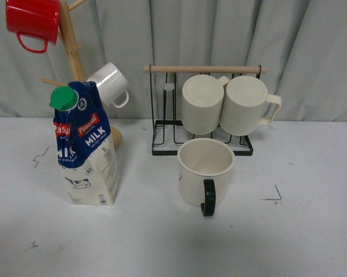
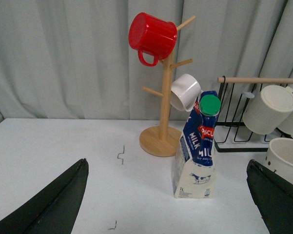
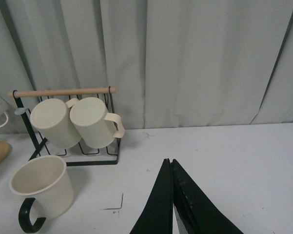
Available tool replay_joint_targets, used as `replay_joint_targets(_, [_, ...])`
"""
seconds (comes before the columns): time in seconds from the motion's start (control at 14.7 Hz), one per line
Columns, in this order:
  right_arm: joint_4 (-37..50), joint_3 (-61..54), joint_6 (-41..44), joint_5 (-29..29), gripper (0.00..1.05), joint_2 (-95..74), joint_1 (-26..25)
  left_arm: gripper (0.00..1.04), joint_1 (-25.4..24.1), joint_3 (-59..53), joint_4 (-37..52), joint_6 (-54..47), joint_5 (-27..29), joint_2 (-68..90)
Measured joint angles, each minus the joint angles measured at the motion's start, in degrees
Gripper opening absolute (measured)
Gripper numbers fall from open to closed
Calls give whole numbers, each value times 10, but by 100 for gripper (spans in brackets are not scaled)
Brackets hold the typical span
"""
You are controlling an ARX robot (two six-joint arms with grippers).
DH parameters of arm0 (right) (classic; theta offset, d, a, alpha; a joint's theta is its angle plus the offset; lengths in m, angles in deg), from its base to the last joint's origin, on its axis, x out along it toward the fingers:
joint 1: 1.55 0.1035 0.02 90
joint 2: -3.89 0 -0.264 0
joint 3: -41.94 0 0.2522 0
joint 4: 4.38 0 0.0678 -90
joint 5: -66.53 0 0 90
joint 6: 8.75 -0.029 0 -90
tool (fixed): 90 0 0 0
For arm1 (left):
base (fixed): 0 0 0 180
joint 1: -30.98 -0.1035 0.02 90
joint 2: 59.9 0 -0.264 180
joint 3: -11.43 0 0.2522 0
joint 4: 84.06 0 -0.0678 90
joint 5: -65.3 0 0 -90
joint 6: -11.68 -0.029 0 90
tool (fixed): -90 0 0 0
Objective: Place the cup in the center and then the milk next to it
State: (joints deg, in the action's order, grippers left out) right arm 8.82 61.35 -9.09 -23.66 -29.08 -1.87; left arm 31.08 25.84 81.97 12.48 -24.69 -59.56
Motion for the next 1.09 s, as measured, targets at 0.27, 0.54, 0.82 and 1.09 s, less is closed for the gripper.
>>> replay_joint_targets(0.27, [-44, -26, 0, 0, 2, 72, 0, 98, 0, 0, 0, 0, 0, 0])
replay_joint_targets(0.54, [-69, -50, 0, 0, 2, 125, 0, 98, 0, 0, 0, 0, 0, 0])
replay_joint_targets(0.82, [-124, -50, 0, 0, 2, 185, 0, 98, 0, 0, 0, 0, 0, 0])
replay_joint_targets(1.09, [-166, -50, 0, 0, 2, 227, 0, 98, 0, 0, 0, 0, 0, 0])
